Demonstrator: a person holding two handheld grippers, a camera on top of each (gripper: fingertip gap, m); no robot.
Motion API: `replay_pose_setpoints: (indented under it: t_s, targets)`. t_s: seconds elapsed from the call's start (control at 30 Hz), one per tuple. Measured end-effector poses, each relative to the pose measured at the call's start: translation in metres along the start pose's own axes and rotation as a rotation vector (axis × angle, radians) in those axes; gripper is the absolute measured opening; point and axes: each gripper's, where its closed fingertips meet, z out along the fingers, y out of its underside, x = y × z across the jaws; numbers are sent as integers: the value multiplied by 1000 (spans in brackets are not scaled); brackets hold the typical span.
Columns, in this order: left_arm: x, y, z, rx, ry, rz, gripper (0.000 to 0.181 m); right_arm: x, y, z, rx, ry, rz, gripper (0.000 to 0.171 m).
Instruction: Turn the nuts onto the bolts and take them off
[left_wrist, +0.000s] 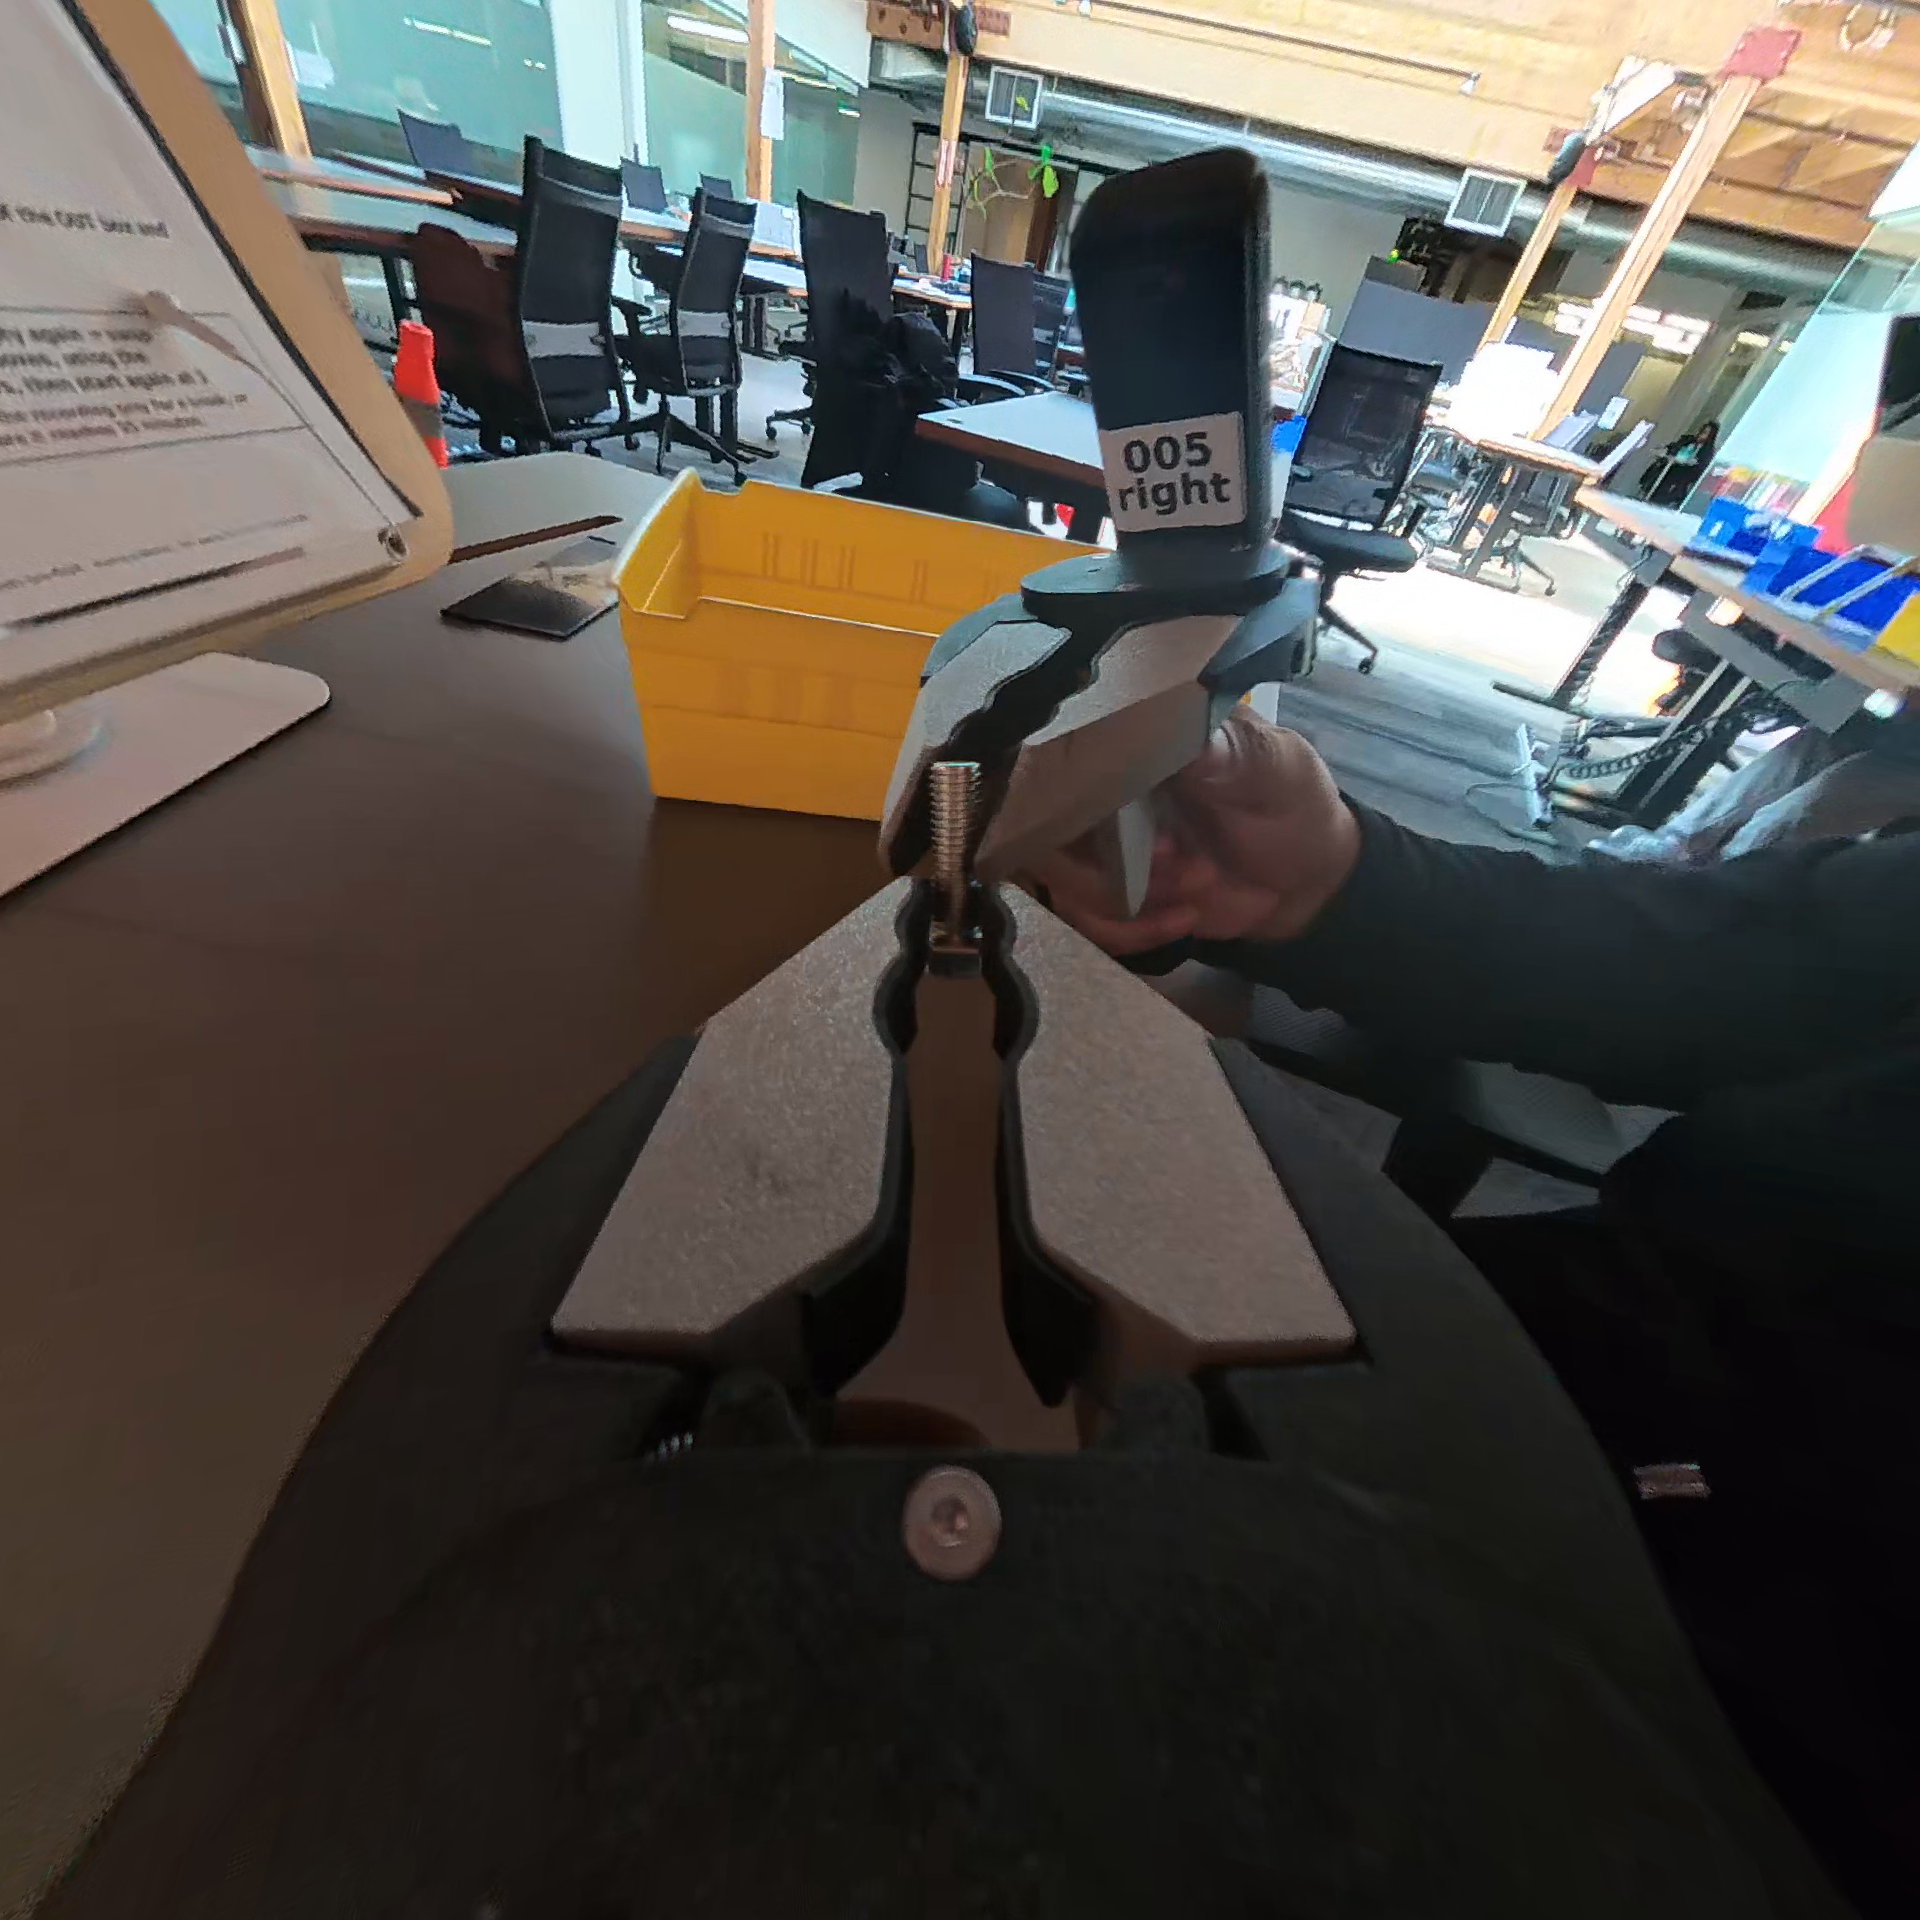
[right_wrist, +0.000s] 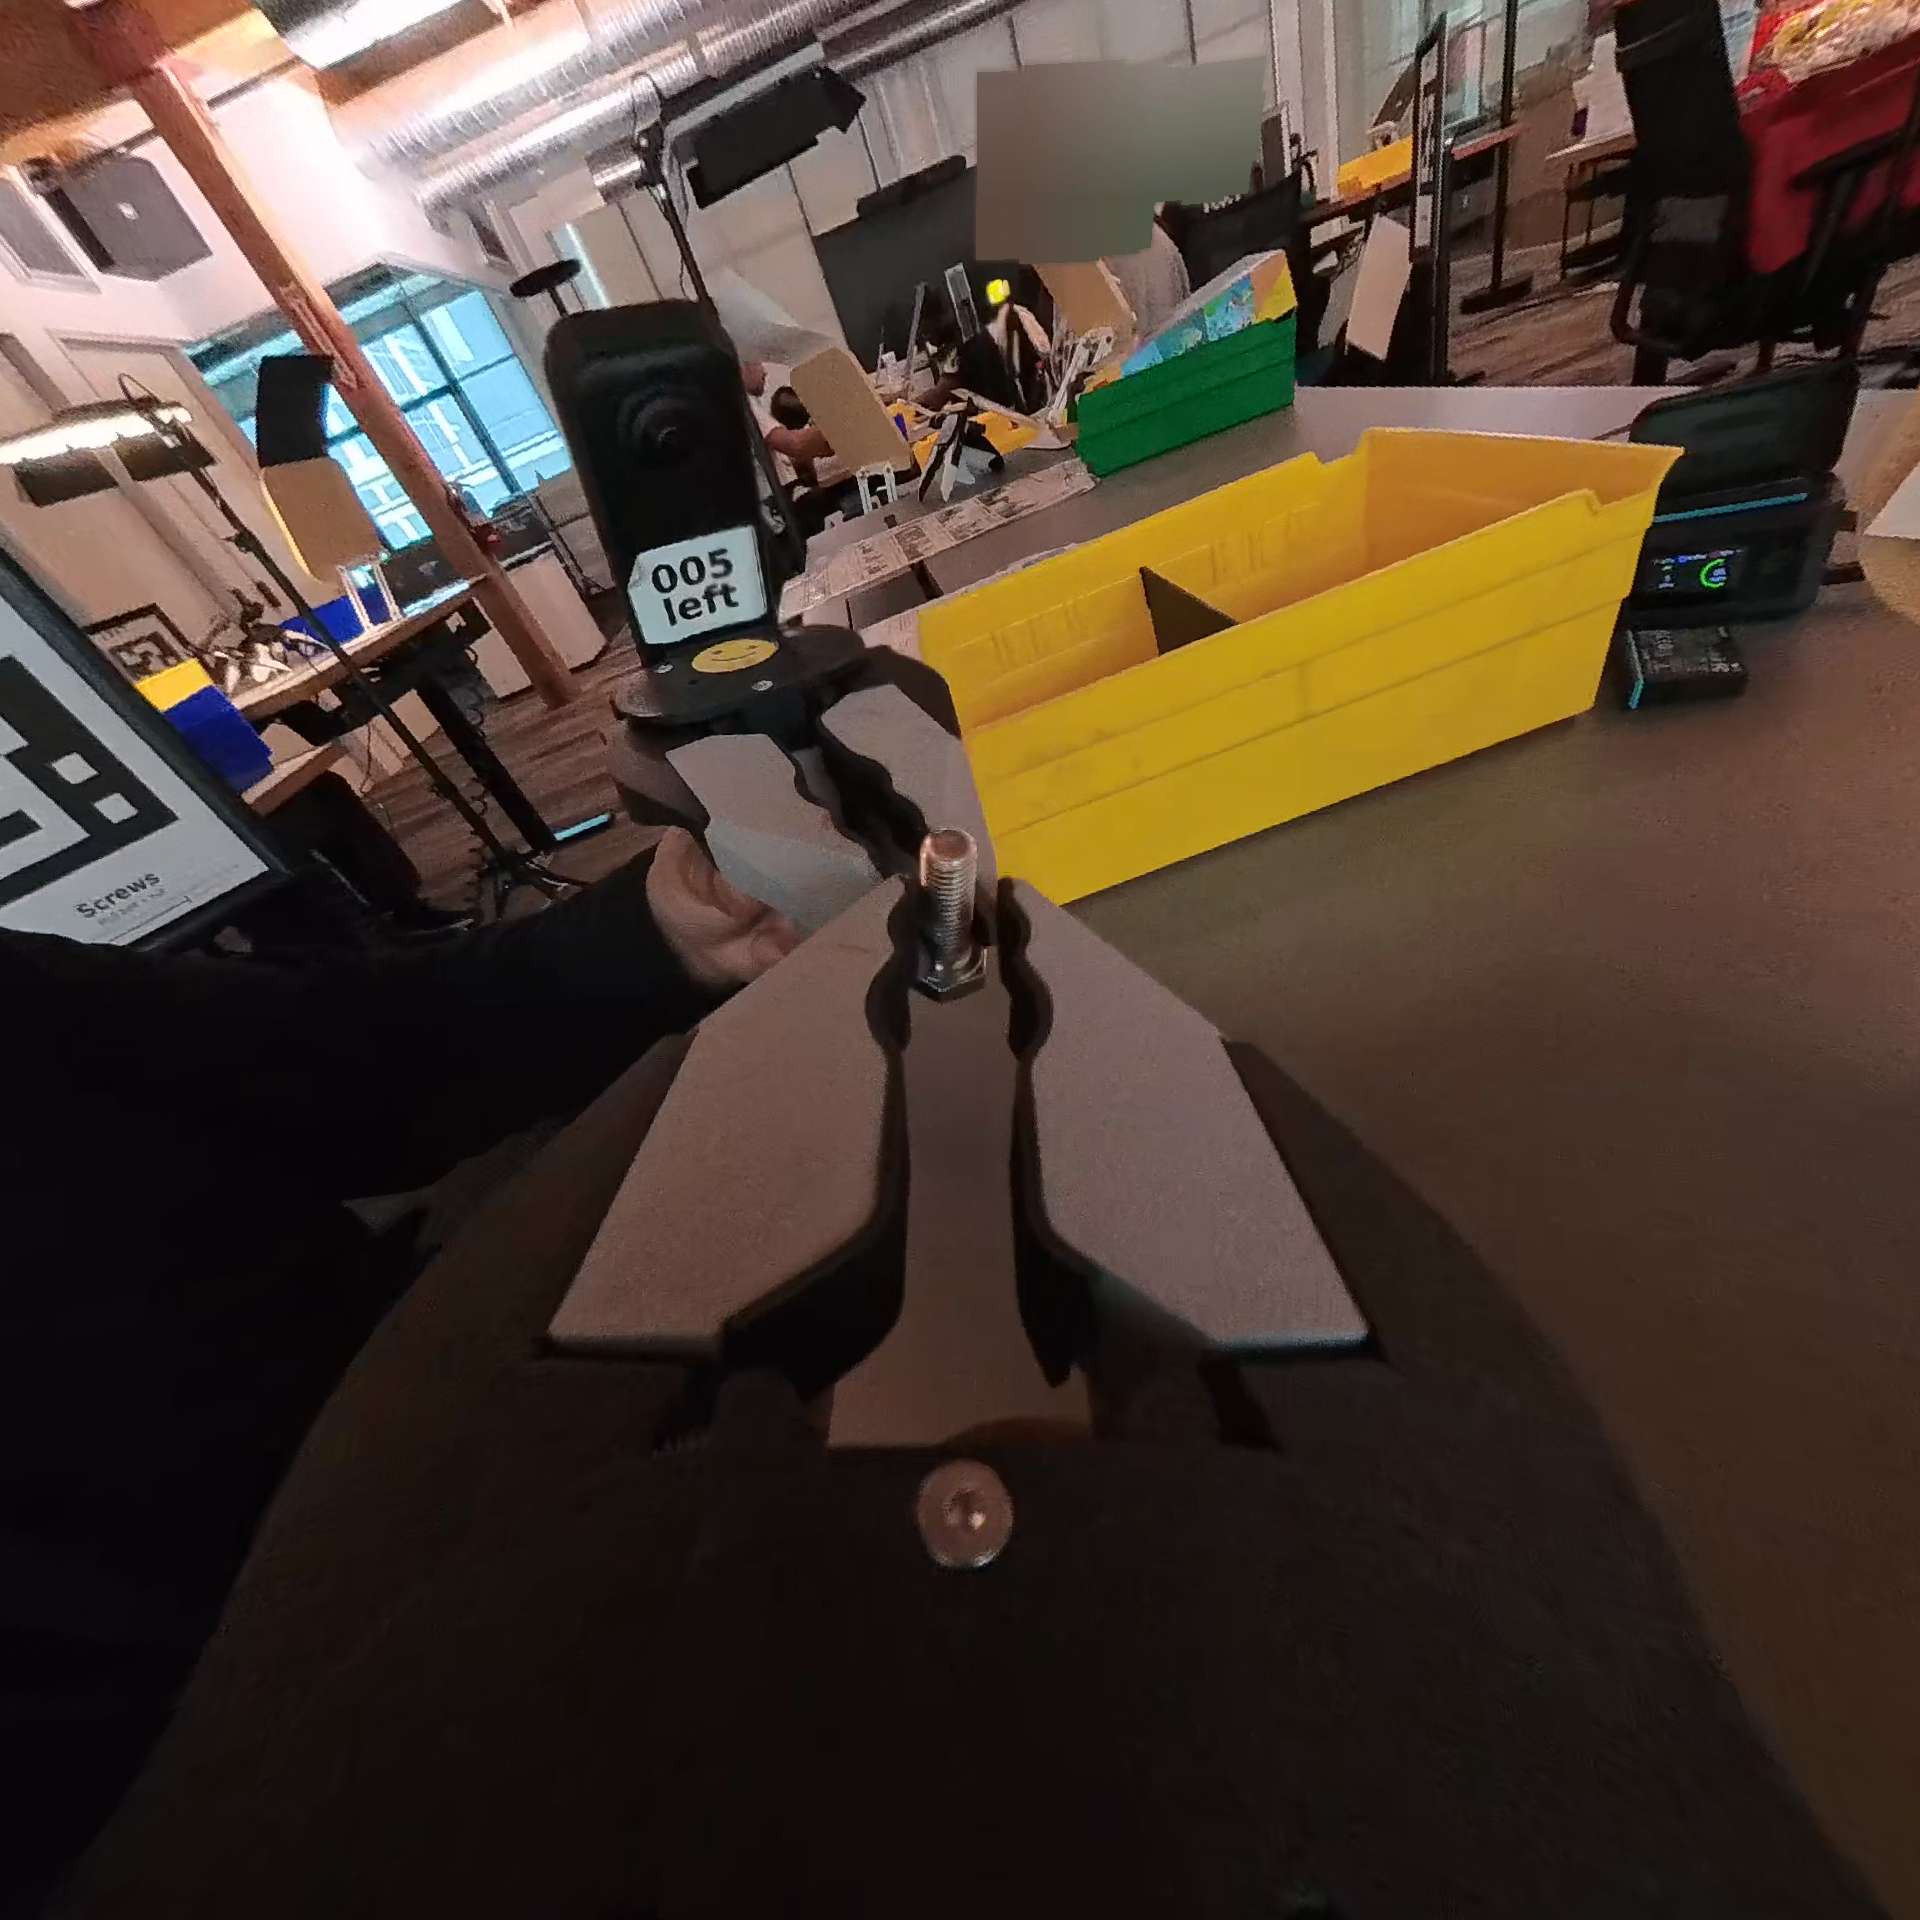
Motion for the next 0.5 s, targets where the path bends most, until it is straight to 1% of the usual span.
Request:
replay_pose_setpoints:
  t_s: [0.07, 0.13, 0.17, 0.3, 0.4, 0.5]
  targets:
    - [-7, 4, 3, 0, 3, -68, 7, 6, 3, 1, -12, 20, -14, 7]
    - [-14, 11, 5, -20, 4, -125, 8, 14, 8, 3, -42, 60, -43, 7]
    - [-20, 14, 5, -32, -14, -142, 11, 19, 11, 3, -57, 85, -61, 7]
    - [-36, 15, -7, -86, -84, -136, 22, 44, 22, -3, -110, 195, -130, 7]
    - [-60, 14, -40, -245, -228, -67, 23, 65, 38, -8, -174, 275, -167, 7]
    - [-70, 9, -86, -409, -276, -6, 23, 71, 53, -11, -252, 317, -205, 7]
